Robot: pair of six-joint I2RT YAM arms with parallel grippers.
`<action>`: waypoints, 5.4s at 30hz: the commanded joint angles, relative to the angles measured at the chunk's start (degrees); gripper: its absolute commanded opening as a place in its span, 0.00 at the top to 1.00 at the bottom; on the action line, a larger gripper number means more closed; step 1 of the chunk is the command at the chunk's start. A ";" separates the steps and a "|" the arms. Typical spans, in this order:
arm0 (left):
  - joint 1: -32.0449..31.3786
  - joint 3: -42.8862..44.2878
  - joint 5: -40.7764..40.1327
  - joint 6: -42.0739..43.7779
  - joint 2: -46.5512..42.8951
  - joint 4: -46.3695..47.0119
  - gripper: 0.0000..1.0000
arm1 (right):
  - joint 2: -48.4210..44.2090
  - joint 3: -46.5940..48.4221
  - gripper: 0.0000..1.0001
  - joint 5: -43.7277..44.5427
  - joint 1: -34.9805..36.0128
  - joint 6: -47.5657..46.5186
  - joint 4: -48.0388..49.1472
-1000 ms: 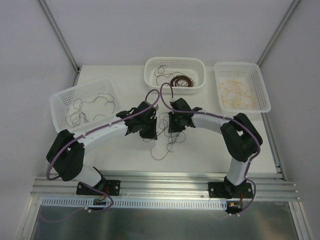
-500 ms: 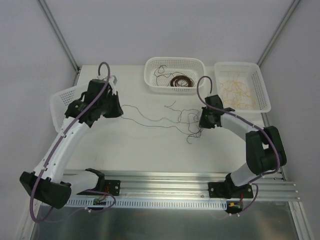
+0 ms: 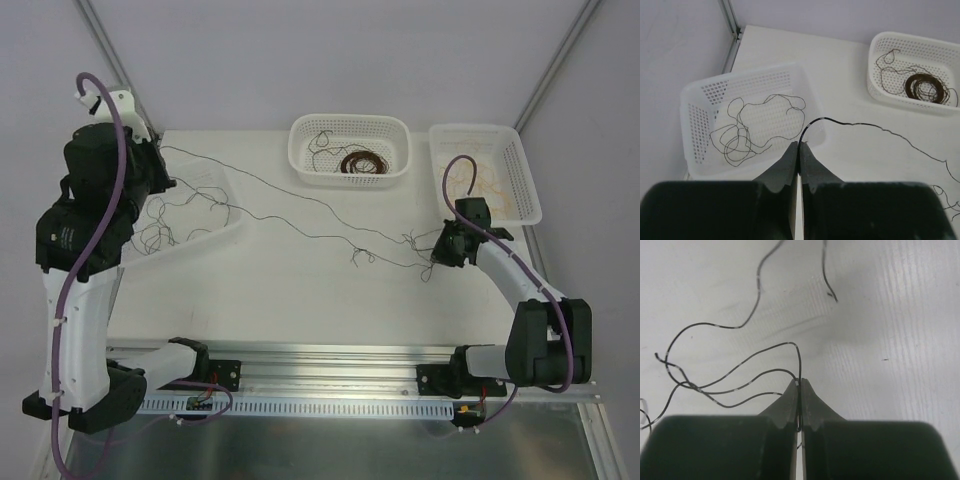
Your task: Untangle the cables
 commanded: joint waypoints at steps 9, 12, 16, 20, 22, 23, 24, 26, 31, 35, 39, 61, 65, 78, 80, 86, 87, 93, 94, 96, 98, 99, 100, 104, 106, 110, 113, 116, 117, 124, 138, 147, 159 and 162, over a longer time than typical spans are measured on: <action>0.40 17.28 -8.58 6.86 1.43 -0.24 1.00 | 0.08 1.16 0.99 -1.55 -1.06 -2.47 -3.91; 0.40 16.33 -12.28 8.62 1.25 -0.24 1.00 | 0.52 0.28 0.99 -2.16 -2.90 -1.78 -4.01; 0.49 13.16 -15.97 10.46 0.90 -0.32 1.00 | -0.88 -0.34 0.99 -5.41 -6.51 -0.63 -4.70; 0.40 9.03 -11.77 9.24 0.55 -0.50 1.00 | -3.94 0.54 0.99 -9.19 -6.69 1.04 -5.24; 0.49 6.04 -11.66 9.24 0.46 -0.32 1.00 | -5.27 1.77 0.99 -9.20 -6.77 1.13 -6.28; 0.40 5.51 -12.63 9.32 0.46 -0.50 1.00 | -6.15 2.56 0.99 -8.59 -6.95 0.26 -6.99; 0.40 5.16 -12.90 9.32 0.46 -0.59 1.00 | -6.68 4.30 0.99 -7.28 -7.04 -0.45 -8.47; 0.40 5.15 -8.79 9.24 0.02 -0.41 1.00 | -7.47 5.90 0.99 -6.74 -7.21 -1.24 -10.15; 0.40 -2.56 4.84 5.03 -0.33 0.38 1.00 | -11.34 9.41 0.99 -10.52 -7.21 -0.72 -10.24; 0.40 -11.18 3.13 3.70 -1.38 0.73 1.00 | -12.48 12.93 0.99 -6.85 -7.39 -2.38 -14.19; 0.40 -15.06 -12.32 6.85 -2.53 0.64 1.00 | -16.61 14.51 0.99 -1.39 -8.27 -3.18 -15.69; -16.29 -33.52 38.34 -8.43 0.98 21.56 0.67 | -20.13 21.46 0.99 -26.07 -4.93 -8.01 -7.88; -19.02 -33.08 40.00 -6.77 2.39 24.19 0.43 | -20.66 22.25 0.99 -30.10 -2.12 -7.93 -5.68; -27.19 -31.85 44.85 -4.39 6.95 42.21 0.07 | -19.87 20.76 0.96 -39.70 11.14 -2.22 9.08; -28.34 -31.93 43.10 -4.48 8.19 44.49 0.07 | -19.43 20.15 0.96 -40.05 12.64 -0.29 13.21; -30.01 -33.07 39.57 -8.77 11.71 53.01 0.12 | -18.81 17.77 0.96 -38.03 18.27 4.73 20.95; -30.18 -33.43 39.48 -9.39 11.97 54.24 0.12 | -18.81 17.51 0.96 -37.94 19.32 5.86 21.83; -30.54 -35.80 41.50 -12.12 12.94 61.64 0.35 | -18.46 15.31 0.96 -36.01 21.96 8.07 26.40; -30.62 -36.15 41.50 -12.30 12.94 61.81 0.42 | -18.37 15.31 0.96 -35.83 22.05 8.25 26.67; -30.63 -36.50 41.07 -12.39 12.77 61.99 0.71 | -18.11 15.22 0.96 -35.66 22.32 8.16 26.49; -30.63 -37.12 39.84 -12.13 12.24 61.99 0.98 | -17.93 15.31 0.96 -35.39 22.40 7.46 26.06; -30.63 -37.38 39.40 -11.95 11.98 61.99 1.00 | -17.93 15.31 0.96 -35.30 22.40 7.11 25.44; -30.63 -37.73 38.35 -11.51 11.80 61.99 1.00 | -17.85 15.31 0.95 -35.04 22.32 6.84 25.18; -30.36 -38.44 34.49 -9.67 10.14 61.29 1.00 | -17.23 15.92 0.80 -34.69 22.32 4.39 22.10; -29.40 -38.00 32.98 -8.61 9.78 59.27 1.00 | -17.14 16.45 0.59 -33.99 22.32 2.98 19.56; -24.92 -36.77 30.44 -7.38 8.55 55.32 1.00 | -17.75 17.94 0.31 -31.36 22.32 -1.41 14.11; -19.83 -36.15 28.67 -6.85 7.24 52.68 1.00 | -18.63 19.00 0.16 -28.46 22.40 -5.28 8.76; -12.80 -35.89 26.49 -7.38 5.65 50.66 1.00 | -19.69 19.26 0.07 -26.08 22.40 -8.01 6.20; -11.39 -35.80 25.60 -7.03 5.39 50.22 1.00 | -19.86 19.44 0.05 -25.03 22.32 -8.62 5.58; 2.93 -35.01 18.14 -6.32 3.89 48.19 1.00 | -20.04 19.00 0.04 -23.88 22.40 -10.91 3.47; 25.17 -37.20 14.61 -11.85 12.67 50.03 1.00 | -17.93 18.65 0.04 -23.35 22.32 -14.16 1.62; 30.19 -40.10 15.05 -11.60 18.66 50.30 0.50 | -14.95 16.45 0.04 -23.61 22.32 -15.48 1.44; 28.45 -45.54 24.44 -10.27 8.83 45.21 0.06 | -5.90 14.08 0.04 -25.38 25.04 -18.29 2.41; 23.54 -48.28 26.73 -10.02 6.27 43.54 0.08 | -2.03 14.25 0.04 -24.76 27.32 -19.00 3.02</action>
